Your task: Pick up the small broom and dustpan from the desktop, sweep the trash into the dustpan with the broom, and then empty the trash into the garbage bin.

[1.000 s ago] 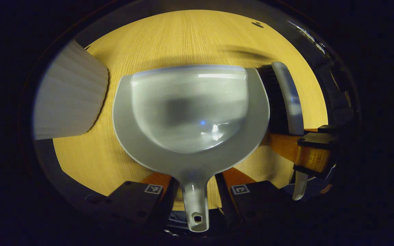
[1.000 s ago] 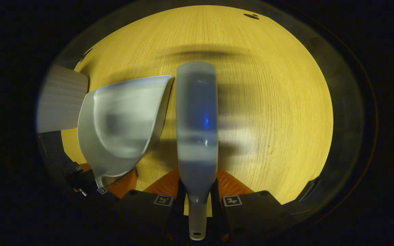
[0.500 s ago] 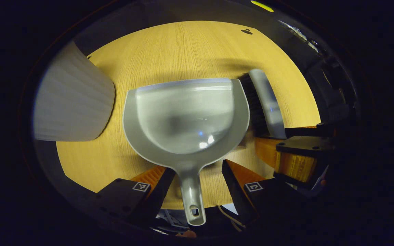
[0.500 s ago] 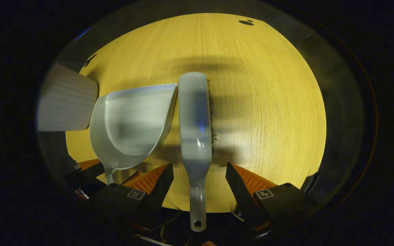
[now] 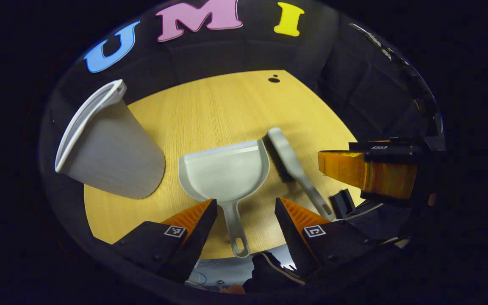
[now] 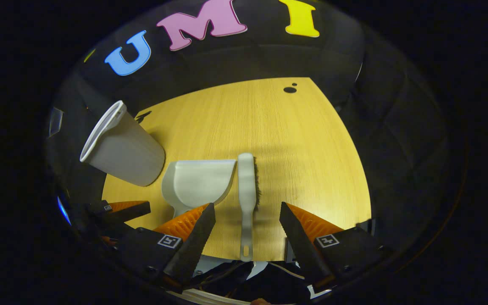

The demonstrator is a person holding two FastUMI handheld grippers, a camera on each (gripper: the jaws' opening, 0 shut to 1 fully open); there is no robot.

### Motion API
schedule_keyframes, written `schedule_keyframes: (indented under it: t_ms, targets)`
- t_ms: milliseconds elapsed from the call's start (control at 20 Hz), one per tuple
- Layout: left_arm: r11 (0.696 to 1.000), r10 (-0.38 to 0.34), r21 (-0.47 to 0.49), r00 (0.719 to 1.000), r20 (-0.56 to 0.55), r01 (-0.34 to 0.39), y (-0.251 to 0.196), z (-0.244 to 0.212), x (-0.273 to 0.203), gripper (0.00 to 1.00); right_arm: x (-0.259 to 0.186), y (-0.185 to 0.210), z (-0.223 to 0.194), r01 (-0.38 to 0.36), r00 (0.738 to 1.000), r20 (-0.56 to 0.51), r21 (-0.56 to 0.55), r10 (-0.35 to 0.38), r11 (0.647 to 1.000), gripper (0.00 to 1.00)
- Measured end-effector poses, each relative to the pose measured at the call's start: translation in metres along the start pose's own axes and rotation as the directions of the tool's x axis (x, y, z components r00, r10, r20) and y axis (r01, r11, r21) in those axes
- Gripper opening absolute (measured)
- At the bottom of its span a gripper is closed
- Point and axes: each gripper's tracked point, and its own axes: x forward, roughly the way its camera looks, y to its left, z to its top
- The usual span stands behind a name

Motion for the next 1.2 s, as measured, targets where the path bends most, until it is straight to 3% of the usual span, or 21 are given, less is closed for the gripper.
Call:
schedule_keyframes:
  t_ms: [200, 350, 400, 550, 700, 750, 800, 850, 900, 1000, 1100, 1200]
  targets:
    - [0.999, 0.036, 0.027, 0.971, 0.236, -0.043, 0.003, 0.046, -0.056, 0.83, -0.056, 0.014, 0.022, -0.021, 0.994, 0.104, 0.019, 0.019, 1.000, 0.99]
    - [0.997, 0.047, 0.036, 0.908, 0.417, -0.068, -0.001, 0.051, -0.086, 0.83, -0.103, 0.020, 0.052, -0.009, 0.962, 0.274, 0.006, 0.007, 1.000, 0.99]
    - [0.998, 0.041, 0.028, 0.880, 0.473, -0.062, -0.004, 0.049, -0.091, 0.83, -0.120, 0.023, 0.067, -0.004, 0.939, 0.344, -0.006, 0.006, 1.000, 0.99]
    - [0.999, 0.037, -0.013, 0.774, 0.632, -0.038, 0.002, 0.040, -0.096, 0.82, -0.175, 0.035, 0.114, 0.025, 0.829, 0.558, -0.060, 0.013, 0.998, 0.98]
    - [0.995, 0.080, -0.097, 0.696, 0.713, -0.015, 0.007, 0.030, -0.101, 0.82, -0.219, 0.049, 0.139, 0.016, 0.732, 0.678, -0.112, 0.064, 0.994, 0.98]
    - [0.991, 0.101, -0.131, 0.653, 0.751, -0.002, 0.009, 0.031, -0.105, 0.82, -0.228, 0.052, 0.146, 0.019, 0.704, 0.704, -0.144, 0.089, 0.989, 0.98]
    - [0.985, 0.137, -0.173, 0.585, 0.799, 0.005, 0.014, 0.036, -0.115, 0.82, -0.237, 0.052, 0.153, 0.029, 0.684, 0.722, -0.166, 0.102, 0.986, 0.97]
    - [0.976, 0.173, -0.216, 0.577, 0.798, 0.006, 0.017, 0.031, -0.123, 0.81, -0.244, 0.051, 0.156, 0.030, 0.683, 0.721, -0.189, 0.118, 0.981, 0.98]
    - [0.972, 0.191, -0.235, 0.556, 0.809, 0.009, 0.017, 0.029, -0.128, 0.81, -0.251, 0.053, 0.160, 0.030, 0.661, 0.738, -0.207, 0.136, 0.978, 0.98]
    - [0.966, 0.230, -0.260, 0.519, 0.823, -0.016, 0.020, 0.037, -0.125, 0.80, -0.271, 0.045, 0.173, 0.056, 0.579, 0.803, -0.209, 0.138, 0.976, 0.98]
    - [0.954, 0.284, -0.295, 0.513, 0.810, -0.063, 0.021, 0.036, -0.130, 0.80, -0.287, 0.046, 0.177, 0.060, 0.535, 0.831, -0.219, 0.154, 0.974, 0.97]
    - [0.957, 0.278, -0.286, 0.478, 0.833, -0.058, 0.014, 0.038, -0.147, 0.81, -0.304, 0.050, 0.181, 0.057, 0.485, 0.859, -0.216, 0.162, 0.975, 0.97]
